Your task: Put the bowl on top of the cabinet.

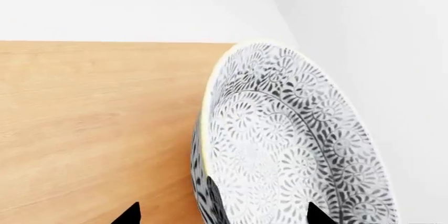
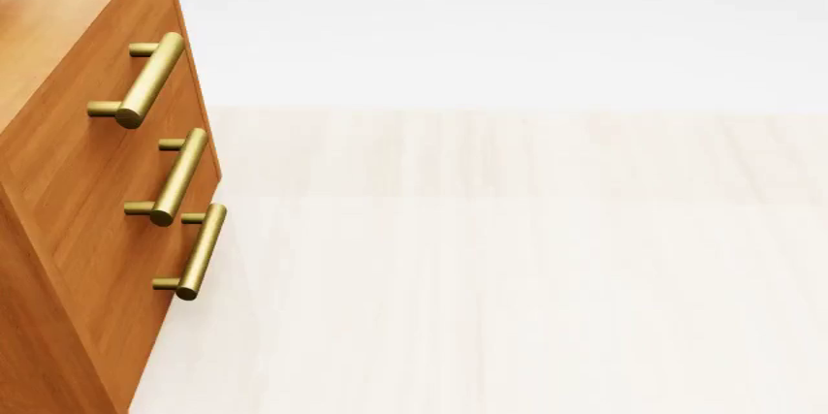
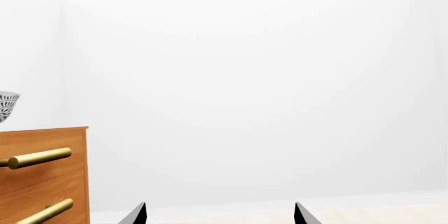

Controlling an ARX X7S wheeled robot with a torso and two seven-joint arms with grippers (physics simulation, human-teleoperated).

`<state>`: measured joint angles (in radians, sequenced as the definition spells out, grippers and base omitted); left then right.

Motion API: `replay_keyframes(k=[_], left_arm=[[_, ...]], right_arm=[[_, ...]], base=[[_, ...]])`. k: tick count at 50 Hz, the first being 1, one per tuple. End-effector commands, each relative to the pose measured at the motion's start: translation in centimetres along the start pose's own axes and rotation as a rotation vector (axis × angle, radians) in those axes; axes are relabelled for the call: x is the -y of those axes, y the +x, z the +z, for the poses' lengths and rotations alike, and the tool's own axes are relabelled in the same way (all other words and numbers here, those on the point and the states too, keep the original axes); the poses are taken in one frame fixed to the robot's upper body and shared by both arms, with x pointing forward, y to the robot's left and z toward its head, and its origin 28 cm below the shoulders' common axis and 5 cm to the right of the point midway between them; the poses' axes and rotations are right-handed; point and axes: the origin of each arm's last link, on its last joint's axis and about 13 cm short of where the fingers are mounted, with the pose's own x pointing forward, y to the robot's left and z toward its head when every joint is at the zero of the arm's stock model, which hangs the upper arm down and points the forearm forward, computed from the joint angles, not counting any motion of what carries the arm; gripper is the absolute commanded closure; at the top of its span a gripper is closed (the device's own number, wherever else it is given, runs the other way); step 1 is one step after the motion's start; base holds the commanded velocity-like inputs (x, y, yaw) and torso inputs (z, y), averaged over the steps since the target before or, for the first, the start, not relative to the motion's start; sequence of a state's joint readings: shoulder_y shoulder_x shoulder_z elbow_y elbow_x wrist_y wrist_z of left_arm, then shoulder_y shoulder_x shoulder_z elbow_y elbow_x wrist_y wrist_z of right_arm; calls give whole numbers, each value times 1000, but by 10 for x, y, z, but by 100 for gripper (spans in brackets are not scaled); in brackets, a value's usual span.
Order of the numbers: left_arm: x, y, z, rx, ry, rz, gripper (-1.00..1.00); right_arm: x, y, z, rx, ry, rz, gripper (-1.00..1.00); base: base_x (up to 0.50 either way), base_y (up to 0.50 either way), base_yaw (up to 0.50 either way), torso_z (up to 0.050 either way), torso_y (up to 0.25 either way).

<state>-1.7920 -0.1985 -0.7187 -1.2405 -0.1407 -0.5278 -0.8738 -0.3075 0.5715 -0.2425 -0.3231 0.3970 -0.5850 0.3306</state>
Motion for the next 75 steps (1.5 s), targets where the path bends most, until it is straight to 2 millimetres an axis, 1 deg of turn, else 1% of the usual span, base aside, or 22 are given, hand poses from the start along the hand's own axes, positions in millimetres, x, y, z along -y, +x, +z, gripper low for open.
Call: replay_keyframes(k=[1, 6, 10, 12, 13, 15, 17, 22, 25, 26, 27, 32, 40, 56, 62, 71, 75], left_arm=[[1, -3, 2, 4, 9, -16, -100], [1, -12, 6, 51, 20, 0, -100], [2, -26, 13, 71, 20, -27, -100], [5, -35, 18, 137, 39, -17, -100], [7, -42, 20, 200, 62, -8, -100], [8, -48, 21, 183, 60, -31, -100], [9, -54, 22, 212, 66, -29, -100], [11, -61, 22, 232, 78, -47, -100], [14, -71, 22, 281, 100, -66, -100], [14, -71, 22, 281, 100, -66, -100], [15, -76, 22, 315, 114, -59, -100], [18, -83, 21, 369, 138, -64, -100], [21, -93, 19, 407, 166, -103, -100], [28, -122, 10, 468, 235, -211, -100], [29, -140, 7, 509, 262, -263, -100], [30, -156, 0, 519, 286, -329, -100], [29, -168, -3, 542, 303, -368, -100]], right_arm=[[0, 0, -1, -2, 2, 1, -100], [-1, 1, 0, -2, 2, 4, -100], [-1, 0, 0, -1, 2, 4, -100], [-1, 0, 0, -3, 1, 5, -100], [-1, 0, 0, -2, 3, 6, -100], [-1, 0, 0, -1, 2, 6, -100], [-1, 0, 0, -1, 2, 5, -100], [-1, 0, 1, 1, 1, 4, -100], [-1, 0, 0, 0, 2, 4, -100], [-1, 0, 0, 0, 2, 4, -100], [-1, 0, 0, 1, 1, 5, -100], [-1, 0, 0, 1, 2, 5, -100], [-1, 0, 0, 2, 2, 6, -100], [0, -1, 0, 4, 4, 3, -100], [0, -1, 0, 4, 6, 6, -100], [1, -2, -1, 2, 7, 5, -100], [1, -2, -1, 1, 8, 4, -100]], base=[[0, 0, 0, 0, 0], [0, 0, 0, 0, 0], [0, 0, 0, 0, 0], [0, 0, 0, 0, 0], [0, 0, 0, 0, 0], [0, 0, 0, 0, 0], [0, 0, 0, 0, 0], [0, 0, 0, 0, 0], [0, 0, 0, 0, 0], [0, 0, 0, 0, 0], [0, 0, 0, 0, 0], [0, 0, 0, 0, 0], [0, 0, 0, 0, 0], [0, 0, 0, 0, 0], [0, 0, 0, 0, 0], [0, 0, 0, 0, 0], [0, 0, 0, 0, 0]])
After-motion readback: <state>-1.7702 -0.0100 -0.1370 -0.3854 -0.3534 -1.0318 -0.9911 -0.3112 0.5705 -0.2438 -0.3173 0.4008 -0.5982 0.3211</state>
